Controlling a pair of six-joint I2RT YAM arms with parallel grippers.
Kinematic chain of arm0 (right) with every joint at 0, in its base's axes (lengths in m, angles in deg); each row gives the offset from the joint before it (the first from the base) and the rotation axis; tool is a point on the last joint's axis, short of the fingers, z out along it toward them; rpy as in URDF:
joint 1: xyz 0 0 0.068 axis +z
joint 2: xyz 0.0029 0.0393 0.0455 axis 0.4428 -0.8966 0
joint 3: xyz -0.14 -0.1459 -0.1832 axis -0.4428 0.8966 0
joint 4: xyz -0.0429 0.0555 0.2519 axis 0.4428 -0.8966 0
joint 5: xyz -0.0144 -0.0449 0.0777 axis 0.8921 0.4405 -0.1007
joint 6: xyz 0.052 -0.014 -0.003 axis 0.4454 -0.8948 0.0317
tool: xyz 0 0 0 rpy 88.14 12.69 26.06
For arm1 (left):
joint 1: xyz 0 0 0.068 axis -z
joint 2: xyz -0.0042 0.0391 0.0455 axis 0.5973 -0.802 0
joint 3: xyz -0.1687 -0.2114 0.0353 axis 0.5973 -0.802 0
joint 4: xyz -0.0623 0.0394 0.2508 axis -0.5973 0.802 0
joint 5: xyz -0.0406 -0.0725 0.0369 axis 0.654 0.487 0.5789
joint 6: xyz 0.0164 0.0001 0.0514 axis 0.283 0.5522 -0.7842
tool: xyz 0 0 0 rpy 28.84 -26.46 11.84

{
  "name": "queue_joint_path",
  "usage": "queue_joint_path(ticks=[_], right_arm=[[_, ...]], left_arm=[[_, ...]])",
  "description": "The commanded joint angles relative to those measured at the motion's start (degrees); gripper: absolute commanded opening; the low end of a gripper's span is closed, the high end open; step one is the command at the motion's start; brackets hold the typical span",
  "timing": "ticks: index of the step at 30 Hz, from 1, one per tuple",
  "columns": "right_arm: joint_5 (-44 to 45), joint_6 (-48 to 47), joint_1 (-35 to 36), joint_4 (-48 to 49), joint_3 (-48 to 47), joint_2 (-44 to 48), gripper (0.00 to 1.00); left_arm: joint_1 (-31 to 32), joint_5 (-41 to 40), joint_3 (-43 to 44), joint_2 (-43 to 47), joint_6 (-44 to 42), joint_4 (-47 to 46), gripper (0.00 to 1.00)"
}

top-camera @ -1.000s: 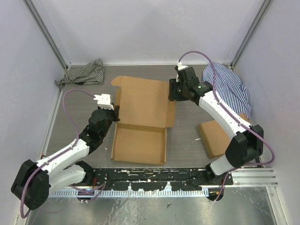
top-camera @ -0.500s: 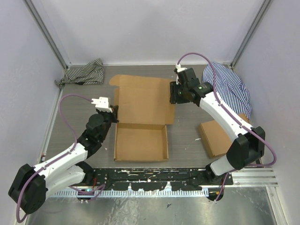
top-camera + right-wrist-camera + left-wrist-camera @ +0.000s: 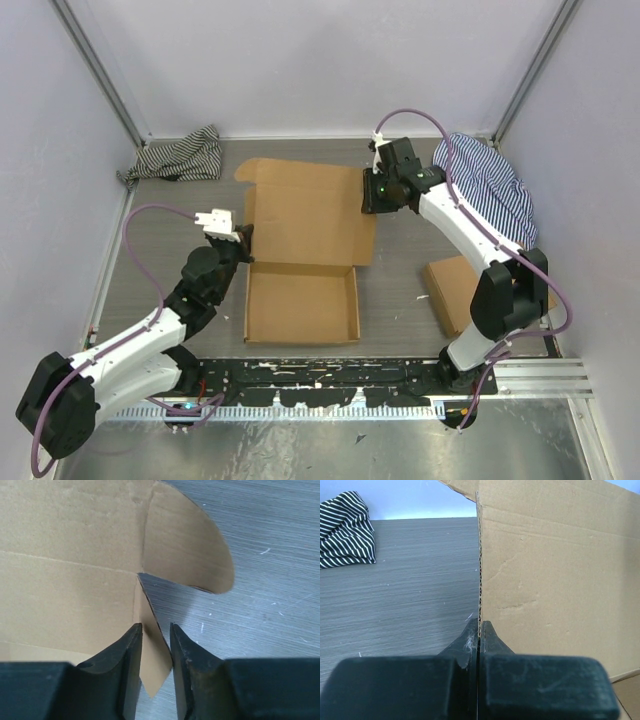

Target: Fold the paper box

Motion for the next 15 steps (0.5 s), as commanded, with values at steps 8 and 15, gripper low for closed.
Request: queue_joint_path(ticks=[8, 15], right_arm=[[0.22, -1.79, 0.05, 6.18, -0.88, 4.87, 0.01], [3.54, -4.53, 1.40, 14.44, 6.73, 15.20, 0.01]], left_arm=[[0.34, -5.36, 4.10, 1.30, 1.12, 5.32, 0.54], [0.34, -12.00, 13.50, 4.53, 4.58, 23.64, 0.77]])
